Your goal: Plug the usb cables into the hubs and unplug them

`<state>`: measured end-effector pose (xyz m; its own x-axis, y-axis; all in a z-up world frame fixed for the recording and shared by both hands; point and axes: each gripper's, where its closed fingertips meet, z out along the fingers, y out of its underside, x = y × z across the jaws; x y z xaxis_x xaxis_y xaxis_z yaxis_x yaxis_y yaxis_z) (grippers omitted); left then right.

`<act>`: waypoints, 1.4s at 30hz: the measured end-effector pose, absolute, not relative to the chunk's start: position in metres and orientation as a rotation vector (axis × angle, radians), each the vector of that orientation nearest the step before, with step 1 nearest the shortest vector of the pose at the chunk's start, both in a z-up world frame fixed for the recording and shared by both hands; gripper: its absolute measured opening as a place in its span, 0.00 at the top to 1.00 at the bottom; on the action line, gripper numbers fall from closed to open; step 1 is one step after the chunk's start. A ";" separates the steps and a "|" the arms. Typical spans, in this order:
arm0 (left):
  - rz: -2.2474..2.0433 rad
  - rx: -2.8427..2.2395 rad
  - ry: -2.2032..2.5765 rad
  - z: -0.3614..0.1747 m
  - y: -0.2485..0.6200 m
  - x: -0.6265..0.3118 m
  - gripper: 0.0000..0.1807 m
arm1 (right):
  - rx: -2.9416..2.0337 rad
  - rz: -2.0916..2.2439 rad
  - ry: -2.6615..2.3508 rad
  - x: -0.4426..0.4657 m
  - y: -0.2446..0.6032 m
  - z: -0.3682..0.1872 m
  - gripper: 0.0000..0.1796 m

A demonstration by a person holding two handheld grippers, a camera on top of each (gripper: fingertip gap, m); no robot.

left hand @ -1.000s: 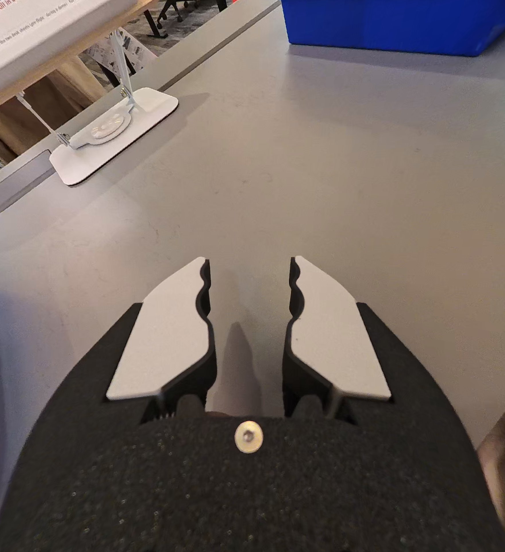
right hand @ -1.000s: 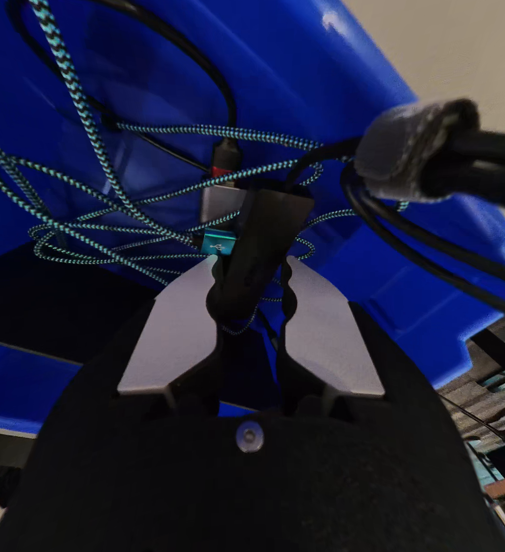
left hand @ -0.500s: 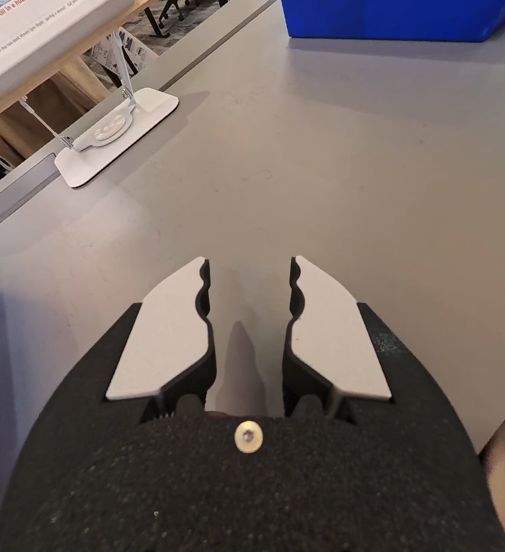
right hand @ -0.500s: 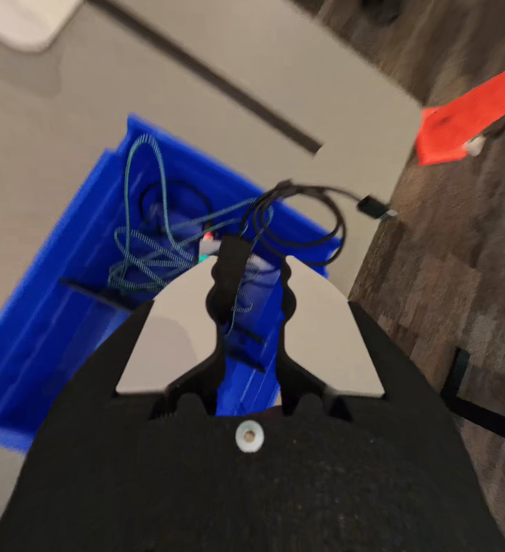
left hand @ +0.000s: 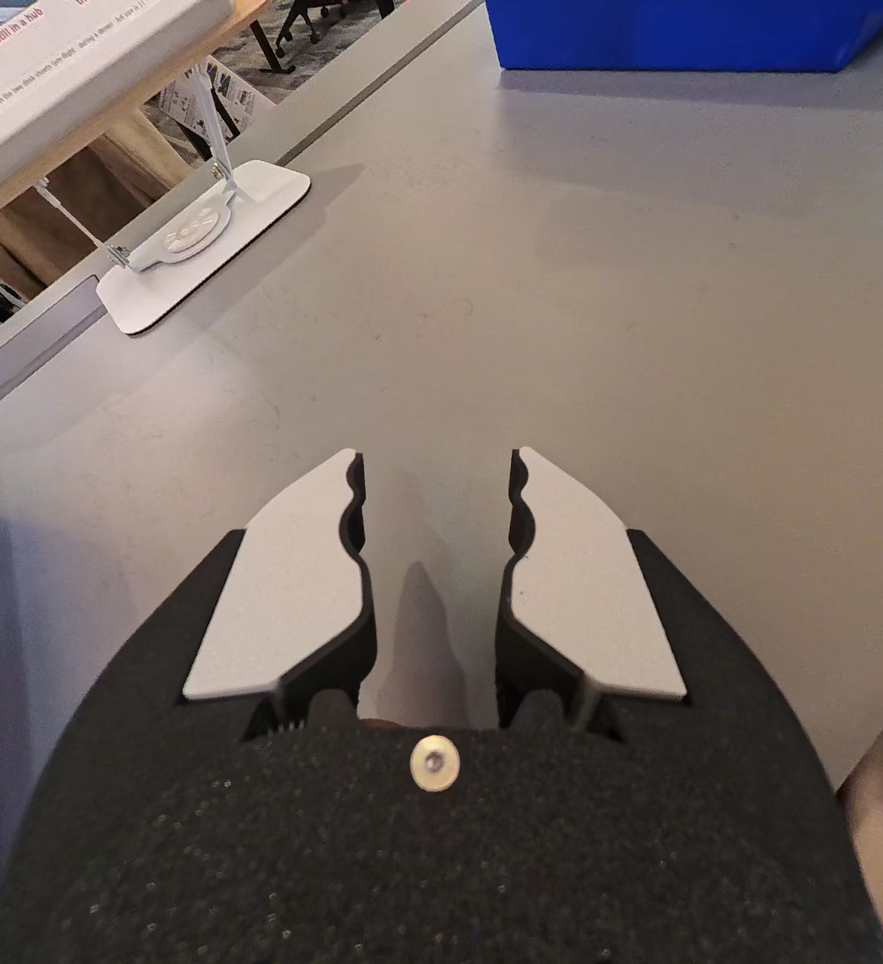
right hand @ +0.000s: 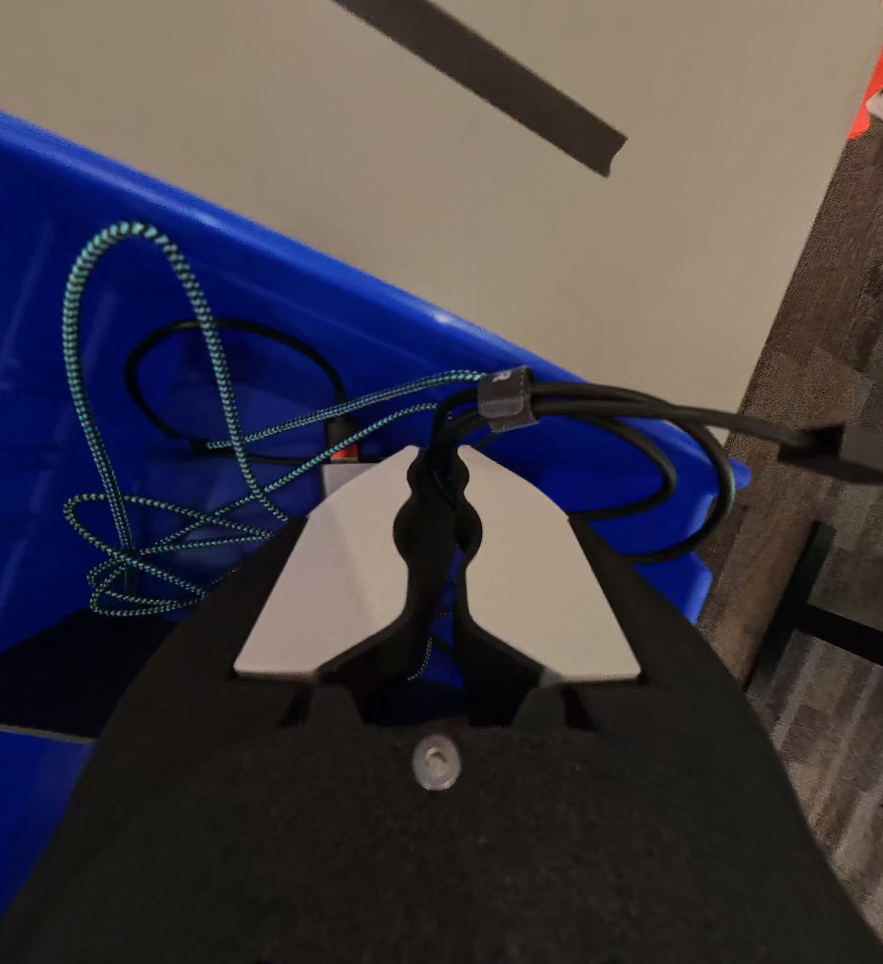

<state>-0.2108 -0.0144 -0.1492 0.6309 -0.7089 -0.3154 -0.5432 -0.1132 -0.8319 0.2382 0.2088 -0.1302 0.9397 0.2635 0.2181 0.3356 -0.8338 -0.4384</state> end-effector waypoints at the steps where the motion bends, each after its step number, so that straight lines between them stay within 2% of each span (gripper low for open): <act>1: -0.197 -1.784 1.013 -0.149 -0.014 -0.211 0.71 | -2.616 -0.211 -0.438 0.238 0.208 -0.134 0.95; 5: -0.203 -1.802 1.019 -0.152 -0.014 -0.210 0.70 | -2.685 -0.139 -0.400 0.236 0.207 -0.162 0.95; 11: -0.206 -1.813 1.020 -0.153 -0.013 -0.210 0.70 | -2.675 0.001 -0.305 0.233 0.209 -0.155 0.95; 13: -0.214 -1.810 1.006 -0.151 -0.012 -0.211 0.71 | -2.623 0.036 -0.310 0.229 0.206 -0.137 0.94; 19: -0.238 -1.785 0.885 -0.138 -0.004 -0.220 0.71 | -2.399 0.025 -0.326 0.205 0.176 -0.066 0.82; 21: -0.245 -1.752 0.807 -0.127 0.001 -0.227 0.71 | -2.261 0.010 -0.356 0.177 0.156 -0.042 0.76; 24: -0.203 -1.691 0.639 -0.110 0.012 -0.248 0.71 | -1.985 0.151 -0.408 0.094 0.115 -0.018 0.75; 27: -0.155 -1.687 0.491 -0.100 0.024 -0.270 0.74 | -1.858 0.331 -0.416 0.010 0.073 -0.030 0.74; 31: -0.176 -1.750 0.303 -0.094 0.045 -0.291 0.73 | -1.821 0.514 -0.308 -0.060 0.046 -0.073 0.73; 33: -0.174 -1.756 0.244 -0.094 0.054 -0.299 0.70 | -1.829 0.471 -0.257 -0.070 0.042 -0.095 0.69; 38: -0.143 -1.808 0.205 -0.108 0.057 -0.308 0.72 | -1.781 0.245 -0.267 -0.065 0.033 -0.105 0.69; 42: -0.129 -1.804 0.190 -0.107 0.055 -0.311 0.73 | -1.801 0.229 -0.270 -0.064 0.029 -0.112 0.70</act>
<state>-0.3110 0.0552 -0.1074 0.9801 -0.1980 -0.0138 -0.0605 -0.2316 -0.9709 -0.0637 0.0293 -0.1118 0.9531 0.3024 -0.0126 0.0614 -0.2340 -0.9703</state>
